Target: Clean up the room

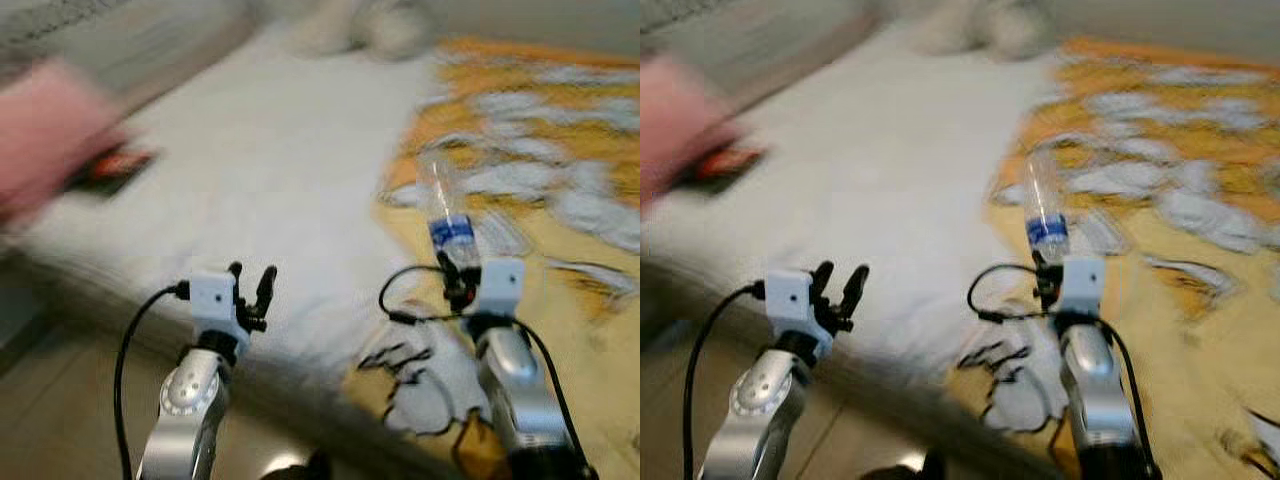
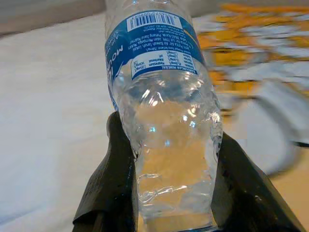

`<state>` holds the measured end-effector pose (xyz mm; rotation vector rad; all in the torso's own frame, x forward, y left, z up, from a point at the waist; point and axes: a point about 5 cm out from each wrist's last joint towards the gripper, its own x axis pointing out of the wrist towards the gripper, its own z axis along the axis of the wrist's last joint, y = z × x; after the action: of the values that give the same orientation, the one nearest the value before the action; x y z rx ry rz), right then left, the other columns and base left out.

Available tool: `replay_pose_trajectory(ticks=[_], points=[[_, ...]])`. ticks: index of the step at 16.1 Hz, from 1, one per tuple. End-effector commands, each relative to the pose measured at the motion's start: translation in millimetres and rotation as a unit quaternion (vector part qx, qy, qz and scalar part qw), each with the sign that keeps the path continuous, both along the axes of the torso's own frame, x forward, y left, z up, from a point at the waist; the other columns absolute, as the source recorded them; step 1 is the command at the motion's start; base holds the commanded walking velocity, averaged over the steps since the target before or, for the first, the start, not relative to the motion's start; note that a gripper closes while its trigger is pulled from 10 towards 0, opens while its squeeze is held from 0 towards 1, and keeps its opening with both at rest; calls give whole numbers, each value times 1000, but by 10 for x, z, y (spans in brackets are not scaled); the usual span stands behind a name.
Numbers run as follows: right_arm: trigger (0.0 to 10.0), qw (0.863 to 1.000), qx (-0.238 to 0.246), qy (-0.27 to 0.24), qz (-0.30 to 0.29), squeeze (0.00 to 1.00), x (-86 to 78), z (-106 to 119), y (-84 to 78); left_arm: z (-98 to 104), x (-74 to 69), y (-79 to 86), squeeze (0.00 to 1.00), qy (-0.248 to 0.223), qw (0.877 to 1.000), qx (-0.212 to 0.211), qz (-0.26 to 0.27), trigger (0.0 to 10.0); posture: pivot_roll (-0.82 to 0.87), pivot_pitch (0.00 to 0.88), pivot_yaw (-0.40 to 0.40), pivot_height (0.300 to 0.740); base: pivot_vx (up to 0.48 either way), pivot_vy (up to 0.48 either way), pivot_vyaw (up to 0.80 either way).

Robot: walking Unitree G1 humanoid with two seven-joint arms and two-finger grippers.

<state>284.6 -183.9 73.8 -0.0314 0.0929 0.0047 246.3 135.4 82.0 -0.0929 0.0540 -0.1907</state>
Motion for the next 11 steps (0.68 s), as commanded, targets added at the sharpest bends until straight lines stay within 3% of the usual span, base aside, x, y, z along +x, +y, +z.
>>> replay_pose_trajectory(ticks=[1, 7, 10, 11], points=[[0, 1000, 9, 1, -4, 0, -5, -4, -27, -13, -18, 2, 0, 7, 1000, 4, -1, 10000, -149, 0, 85, 740, -472, 0, 688], [0, 1000, 8, 13, 7, 0, 7, -65, -19, -23, -36, -20, 0, 10, 1000, 7, 1, 10000, -142, 0, 80, 740, -477, 0, 675], [0, 1000, 8, 14, 8, 0, 17, -75, -33, -17, -31, 57, 0, 2, 999, 22, 24, 10000, -139, 0, 82, 740, 0, 0, 648], [0, 1000, 6, 14, 3, 0, -8, -93, -73, -49, -60, 222, 0, 6, 997, 15, 74, 10000, -140, 0, 84, 740, 0, 0, 644]])
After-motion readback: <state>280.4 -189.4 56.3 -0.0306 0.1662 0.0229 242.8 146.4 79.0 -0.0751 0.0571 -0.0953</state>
